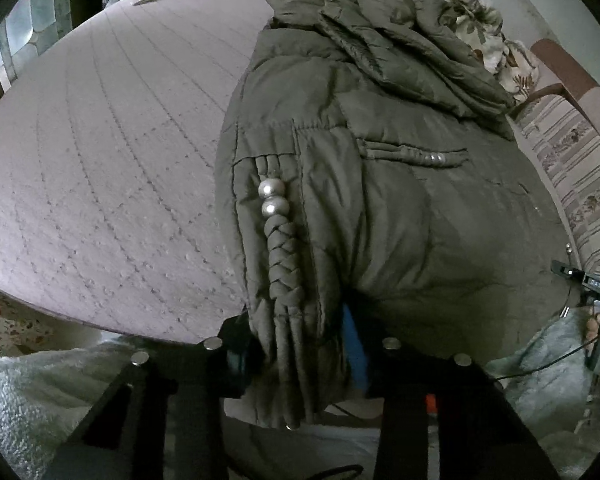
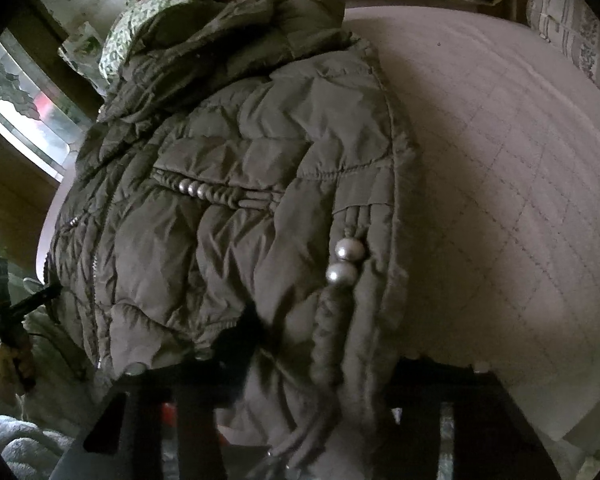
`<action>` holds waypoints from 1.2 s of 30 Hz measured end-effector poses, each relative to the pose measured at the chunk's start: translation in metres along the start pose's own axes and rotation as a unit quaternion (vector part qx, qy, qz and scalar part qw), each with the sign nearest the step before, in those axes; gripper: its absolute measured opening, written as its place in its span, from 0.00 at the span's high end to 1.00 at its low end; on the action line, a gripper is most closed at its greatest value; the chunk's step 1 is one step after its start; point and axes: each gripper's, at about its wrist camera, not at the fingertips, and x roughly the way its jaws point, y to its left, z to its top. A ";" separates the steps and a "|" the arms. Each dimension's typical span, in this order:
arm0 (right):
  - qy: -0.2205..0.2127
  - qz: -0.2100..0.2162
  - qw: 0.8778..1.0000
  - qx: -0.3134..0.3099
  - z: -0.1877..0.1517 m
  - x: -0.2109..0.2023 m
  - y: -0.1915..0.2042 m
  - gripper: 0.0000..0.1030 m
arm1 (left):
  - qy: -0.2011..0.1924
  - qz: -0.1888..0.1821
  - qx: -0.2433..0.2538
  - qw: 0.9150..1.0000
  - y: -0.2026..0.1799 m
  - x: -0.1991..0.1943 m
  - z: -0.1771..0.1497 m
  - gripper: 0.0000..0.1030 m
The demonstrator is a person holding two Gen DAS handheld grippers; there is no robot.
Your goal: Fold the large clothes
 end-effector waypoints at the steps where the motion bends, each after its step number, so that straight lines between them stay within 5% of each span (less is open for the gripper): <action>1: 0.000 0.003 1.000 0.002 0.000 -0.001 -0.001 0.55 | -0.001 0.002 0.001 1.000 0.000 0.000 0.000 0.63; 9: 0.007 0.020 1.000 0.003 -0.001 0.003 -0.011 0.53 | -0.015 0.007 -0.006 1.000 -0.005 0.008 -0.007 0.54; 13: 0.004 0.020 1.000 -0.003 -0.001 0.004 -0.010 0.60 | -0.030 -0.003 -0.006 1.000 -0.010 0.005 -0.007 0.77; 15: 0.000 0.027 1.000 -0.003 0.000 0.001 -0.007 0.67 | -0.036 -0.002 -0.005 0.999 -0.013 0.001 -0.006 0.80; 22: -0.029 0.060 0.998 -0.007 0.011 -0.029 0.001 0.79 | -0.073 -0.024 0.006 0.997 -0.021 -0.037 0.008 0.82; 36: -0.119 0.126 0.985 -0.021 0.070 -0.097 0.021 0.81 | -0.144 -0.072 0.014 0.987 -0.048 -0.088 0.071 0.82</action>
